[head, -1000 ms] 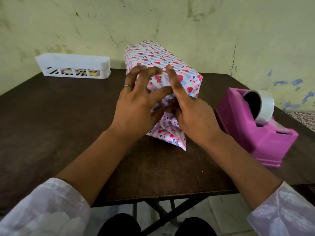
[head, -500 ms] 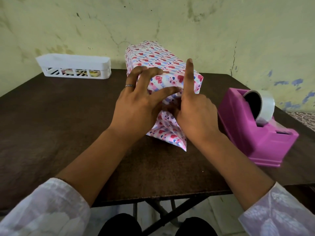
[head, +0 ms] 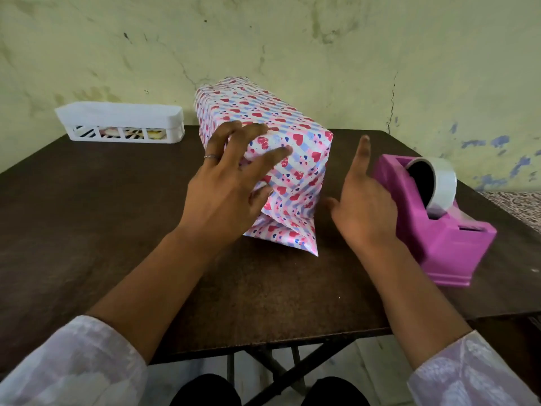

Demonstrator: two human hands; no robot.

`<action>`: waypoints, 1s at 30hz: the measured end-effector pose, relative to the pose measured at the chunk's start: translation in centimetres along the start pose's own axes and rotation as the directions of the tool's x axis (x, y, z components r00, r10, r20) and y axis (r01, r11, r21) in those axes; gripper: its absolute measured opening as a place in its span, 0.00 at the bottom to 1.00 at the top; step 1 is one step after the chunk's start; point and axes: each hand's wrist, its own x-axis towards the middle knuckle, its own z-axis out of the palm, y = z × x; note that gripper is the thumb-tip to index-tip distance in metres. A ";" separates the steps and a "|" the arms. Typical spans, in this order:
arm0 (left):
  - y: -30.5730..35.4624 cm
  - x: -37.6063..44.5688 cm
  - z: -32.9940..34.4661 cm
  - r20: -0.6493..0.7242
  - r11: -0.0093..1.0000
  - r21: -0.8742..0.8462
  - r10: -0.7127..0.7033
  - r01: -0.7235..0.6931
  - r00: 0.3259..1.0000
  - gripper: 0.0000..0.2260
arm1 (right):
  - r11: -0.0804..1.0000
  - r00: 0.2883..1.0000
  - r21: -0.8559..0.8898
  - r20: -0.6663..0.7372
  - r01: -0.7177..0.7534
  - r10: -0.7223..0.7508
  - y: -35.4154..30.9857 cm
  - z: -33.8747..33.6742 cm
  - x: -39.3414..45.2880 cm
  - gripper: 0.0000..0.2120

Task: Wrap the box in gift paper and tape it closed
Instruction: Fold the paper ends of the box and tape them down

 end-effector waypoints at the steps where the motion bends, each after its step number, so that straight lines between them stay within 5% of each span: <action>1: 0.0 -0.1 0.0 -0.012 0.998 -0.054 -0.026 0.026 1.000 0.25 | 0.999 0.997 0.030 0.068 -0.033 0.030 0.3 0.4 0.2 0.48; 5: 0.3 -0.7 -0.4 -0.080 0.846 -0.432 -0.380 0.312 0.921 0.32 | 0.855 0.936 0.474 0.349 -0.212 0.039 0.6 0.6 0.7 0.30; 7: 0.4 -0.6 -0.5 0.073 0.581 -0.608 -0.638 0.541 0.767 0.34 | 0.665 0.907 0.679 0.422 -0.311 -0.008 0.1 0.4 0.6 0.21; 9: 0.4 -0.2 -0.6 0.337 0.244 -0.693 -0.721 0.678 0.605 0.40 | 0.555 0.878 0.741 0.477 -0.378 -0.038 -0.2 0.5 0.7 0.22; 11: 0.1 0.3 -0.7 0.479 0.092 -0.685 -0.691 0.723 0.542 0.46 | 0.542 0.868 0.740 0.496 -0.398 -0.040 -0.3 0.5 0.6 0.25; 13: -0.2 0.8 -0.9 0.518 0.043 -0.688 -0.670 0.724 0.532 0.52 | 0.567 0.873 0.734 0.486 -0.374 -0.052 -0.4 0.4 0.4 0.27; 17: 0.1 2.2 -2.0 0.622 -0.025 -0.600 -0.643 0.800 0.447 0.56 | 0.502 0.877 0.786 0.470 -0.362 -0.102 -0.6 -0.1 -0.1 0.14; 20: 0.2 3.1 -3.3 0.704 -0.126 -0.529 -0.617 0.839 0.352 0.47 | 0.420 0.870 0.814 0.482 -0.400 -0.106 -0.5 -0.8 -0.3 0.09; 24: 0.1 2.5 -4.0 0.732 -0.216 -0.568 -0.574 0.794 0.367 0.27 | 0.340 0.886 0.865 0.438 -0.370 -0.152 -0.2 -2.0 -1.0 0.05; 26: 0.5 1.6 -3.9 0.764 -0.373 -0.599 -0.533 0.708 0.365 0.20 | 0.309 0.916 0.900 0.367 -0.306 -0.163 0.0 -3.0 -1.0 0.04; 30: 1.9 0.3 -3.2 0.884 -0.667 -0.467 -0.344 0.581 0.316 0.21 | 0.354 0.965 0.930 0.174 -0.096 -0.196 -0.3 -6.0 -0.5 0.06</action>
